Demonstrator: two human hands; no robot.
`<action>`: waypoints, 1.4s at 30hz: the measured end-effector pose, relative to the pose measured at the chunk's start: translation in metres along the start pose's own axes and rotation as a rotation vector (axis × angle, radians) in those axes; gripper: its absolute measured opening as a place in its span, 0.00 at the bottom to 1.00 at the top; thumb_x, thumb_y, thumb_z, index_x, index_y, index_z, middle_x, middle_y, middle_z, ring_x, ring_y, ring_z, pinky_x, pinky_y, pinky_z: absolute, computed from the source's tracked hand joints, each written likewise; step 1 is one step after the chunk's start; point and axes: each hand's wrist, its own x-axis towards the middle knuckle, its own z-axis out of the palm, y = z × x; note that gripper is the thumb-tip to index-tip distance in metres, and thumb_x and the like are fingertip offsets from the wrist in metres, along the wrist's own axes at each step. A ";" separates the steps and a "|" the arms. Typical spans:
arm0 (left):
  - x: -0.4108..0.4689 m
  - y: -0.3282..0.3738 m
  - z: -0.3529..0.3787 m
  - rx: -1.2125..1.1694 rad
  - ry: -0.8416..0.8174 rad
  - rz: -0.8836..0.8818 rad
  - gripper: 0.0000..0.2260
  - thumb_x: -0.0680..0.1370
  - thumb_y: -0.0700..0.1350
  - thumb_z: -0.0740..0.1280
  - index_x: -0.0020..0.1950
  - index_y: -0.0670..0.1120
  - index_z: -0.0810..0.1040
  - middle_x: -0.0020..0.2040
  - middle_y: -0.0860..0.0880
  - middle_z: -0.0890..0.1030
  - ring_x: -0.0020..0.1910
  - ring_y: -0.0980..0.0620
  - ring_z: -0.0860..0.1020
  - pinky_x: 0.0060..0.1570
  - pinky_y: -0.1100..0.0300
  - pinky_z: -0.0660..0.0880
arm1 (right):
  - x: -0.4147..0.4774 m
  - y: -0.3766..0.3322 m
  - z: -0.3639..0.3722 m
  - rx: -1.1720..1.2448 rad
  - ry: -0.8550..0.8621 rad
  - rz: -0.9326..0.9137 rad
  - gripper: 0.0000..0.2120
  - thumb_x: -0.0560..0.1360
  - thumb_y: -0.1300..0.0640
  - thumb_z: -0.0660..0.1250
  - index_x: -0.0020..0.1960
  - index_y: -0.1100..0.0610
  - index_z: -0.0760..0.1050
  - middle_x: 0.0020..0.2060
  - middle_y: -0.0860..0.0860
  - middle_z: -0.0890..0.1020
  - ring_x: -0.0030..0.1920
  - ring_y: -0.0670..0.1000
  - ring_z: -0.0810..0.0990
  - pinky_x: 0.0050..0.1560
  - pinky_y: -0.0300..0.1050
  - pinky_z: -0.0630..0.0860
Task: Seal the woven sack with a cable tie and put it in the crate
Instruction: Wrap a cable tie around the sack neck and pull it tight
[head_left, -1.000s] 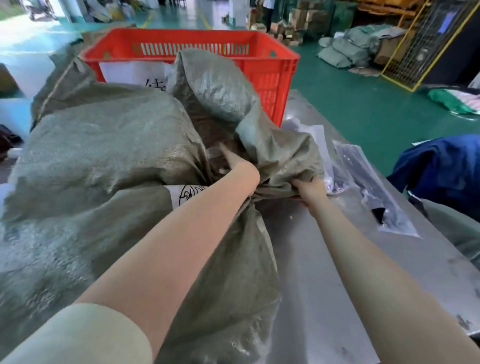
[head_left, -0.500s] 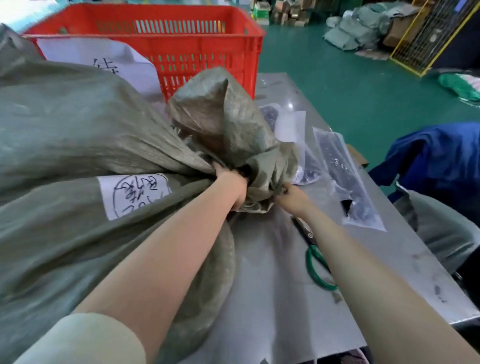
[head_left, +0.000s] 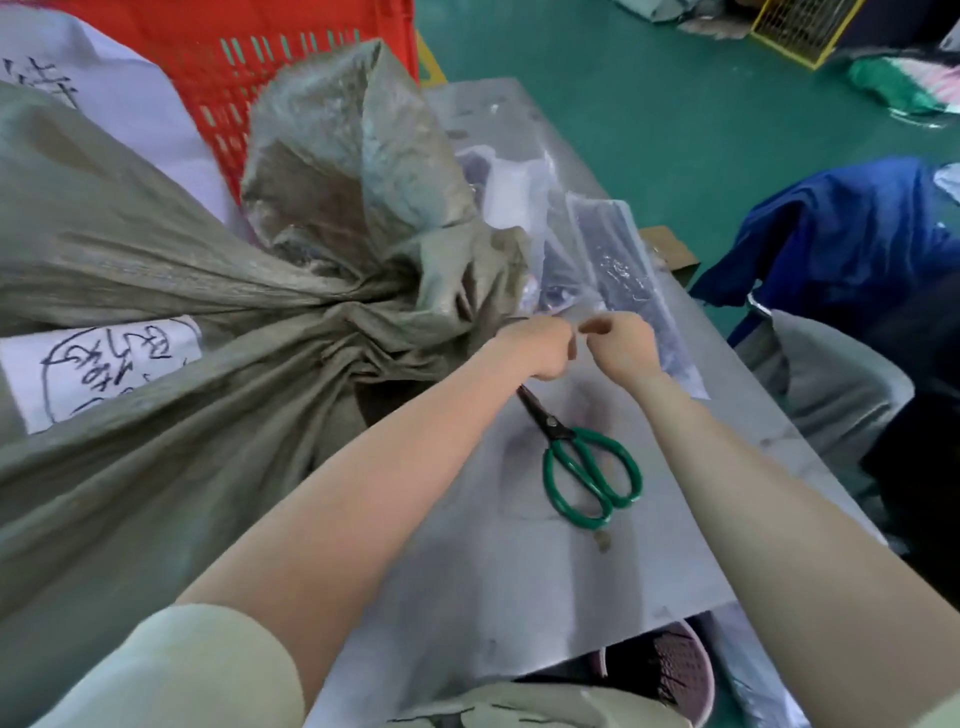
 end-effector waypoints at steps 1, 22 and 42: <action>0.007 0.003 0.005 -0.065 -0.009 0.018 0.19 0.77 0.37 0.57 0.66 0.47 0.74 0.68 0.44 0.73 0.65 0.45 0.73 0.60 0.57 0.70 | 0.002 0.007 -0.005 -0.022 0.032 0.019 0.19 0.74 0.67 0.57 0.59 0.59 0.80 0.62 0.57 0.79 0.64 0.57 0.74 0.60 0.47 0.72; 0.082 0.005 0.059 -1.033 0.128 -0.386 0.14 0.78 0.35 0.58 0.32 0.41 0.70 0.30 0.39 0.77 0.11 0.53 0.71 0.20 0.62 0.75 | 0.013 0.022 -0.008 -0.075 -0.029 0.078 0.23 0.73 0.64 0.60 0.66 0.50 0.72 0.60 0.58 0.79 0.61 0.62 0.76 0.55 0.48 0.74; 0.065 -0.007 0.039 -0.869 -0.218 -0.395 0.13 0.74 0.38 0.60 0.30 0.47 0.67 0.20 0.53 0.68 0.11 0.59 0.62 0.16 0.77 0.57 | 0.008 0.012 0.011 0.116 -0.012 0.073 0.22 0.69 0.68 0.57 0.59 0.54 0.77 0.53 0.54 0.84 0.57 0.57 0.79 0.56 0.54 0.78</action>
